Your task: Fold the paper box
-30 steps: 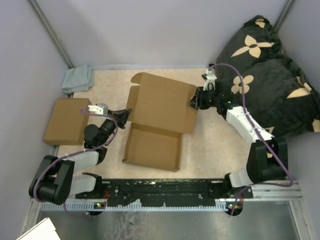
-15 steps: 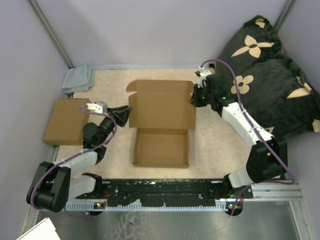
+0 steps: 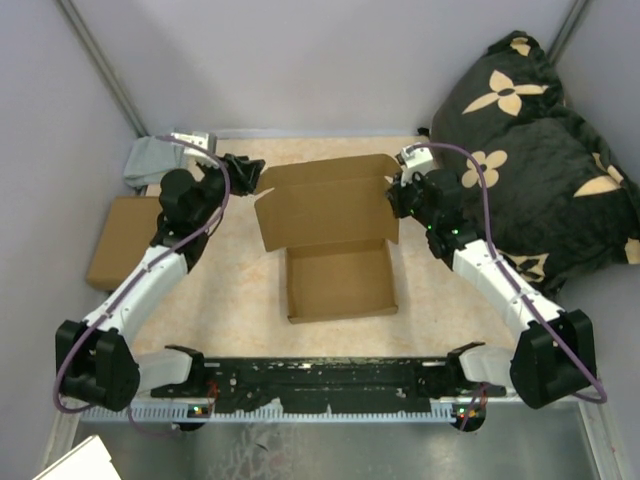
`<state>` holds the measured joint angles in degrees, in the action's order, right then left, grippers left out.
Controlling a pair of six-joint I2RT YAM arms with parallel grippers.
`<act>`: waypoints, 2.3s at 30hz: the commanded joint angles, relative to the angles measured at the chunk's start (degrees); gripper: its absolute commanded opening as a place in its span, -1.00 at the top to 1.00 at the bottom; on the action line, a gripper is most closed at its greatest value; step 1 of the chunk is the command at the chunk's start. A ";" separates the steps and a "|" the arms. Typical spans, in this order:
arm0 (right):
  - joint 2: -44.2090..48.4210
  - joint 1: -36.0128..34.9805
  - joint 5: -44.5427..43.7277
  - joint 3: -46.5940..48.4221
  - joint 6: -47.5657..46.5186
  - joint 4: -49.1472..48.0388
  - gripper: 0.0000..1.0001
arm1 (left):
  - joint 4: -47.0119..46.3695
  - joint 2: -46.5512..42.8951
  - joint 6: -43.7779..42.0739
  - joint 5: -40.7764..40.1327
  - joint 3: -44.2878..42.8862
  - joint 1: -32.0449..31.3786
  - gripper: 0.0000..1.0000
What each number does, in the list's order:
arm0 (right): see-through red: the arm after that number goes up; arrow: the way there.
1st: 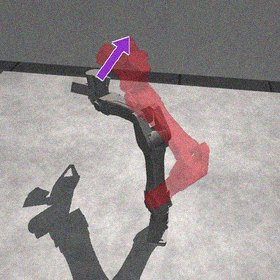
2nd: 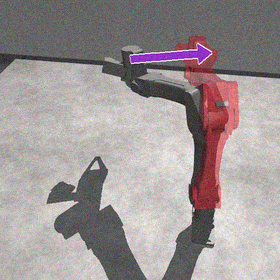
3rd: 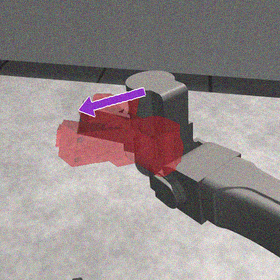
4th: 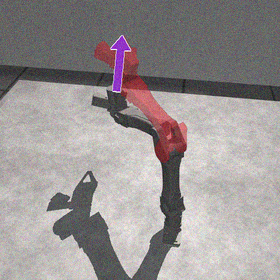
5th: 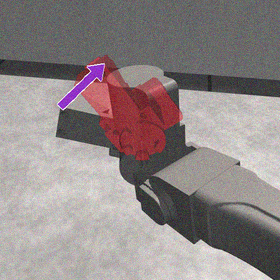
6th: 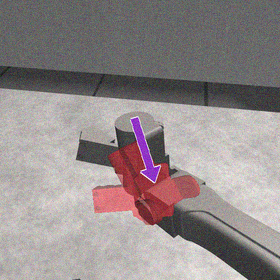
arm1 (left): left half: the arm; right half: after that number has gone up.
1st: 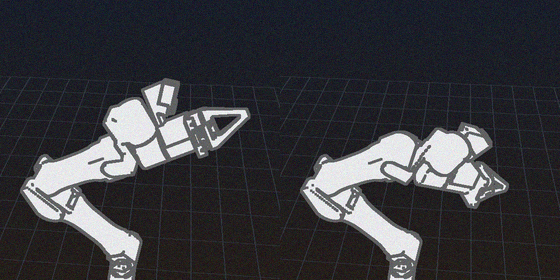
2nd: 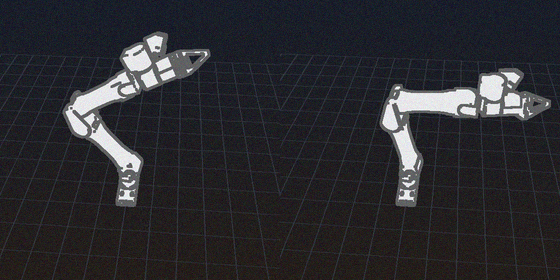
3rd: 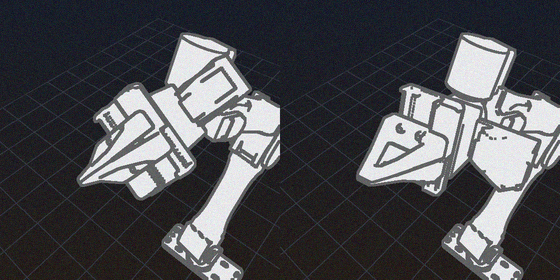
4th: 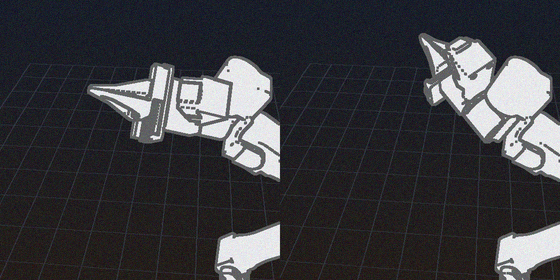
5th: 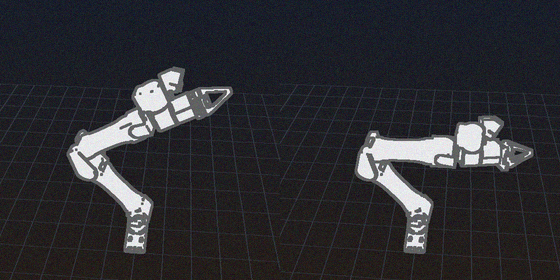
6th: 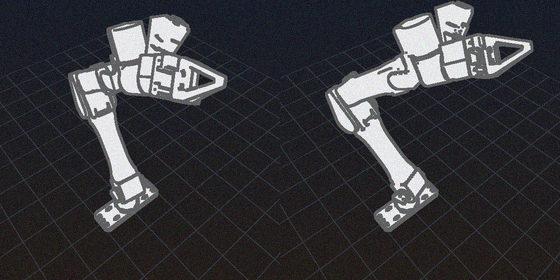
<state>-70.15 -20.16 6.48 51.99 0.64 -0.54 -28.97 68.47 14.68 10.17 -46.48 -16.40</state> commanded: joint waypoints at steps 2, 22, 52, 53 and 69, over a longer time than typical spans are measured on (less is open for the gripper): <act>1.31 -0.75 -1.49 0.35 -1.97 -8.14 1.00 | 22.22 4.88 -4.56 5.39 -12.50 -0.43 -0.06; -0.28 -0.84 -4.90 1.14 1.37 -8.68 1.00 | 37.74 -8.06 -6.38 2.45 -8.92 -4.03 0.00; 7.07 -1.99 0.55 -6.11 0.64 -10.15 1.00 | 45.37 2.84 -17.89 -21.02 -20.51 -14.54 -0.04; 7.12 -1.99 0.55 -6.10 0.50 -10.04 1.00 | 46.46 3.50 -18.08 -21.79 -21.30 -14.53 -0.04; 7.58 -1.98 1.72 -6.46 -0.38 -9.84 1.00 | 46.11 7.25 -19.62 -23.77 -21.70 -14.45 -0.01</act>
<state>-64.62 -21.65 7.66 45.34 1.04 -6.61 17.34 74.37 -4.12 -12.05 -66.96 -30.83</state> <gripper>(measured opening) 0.009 0.512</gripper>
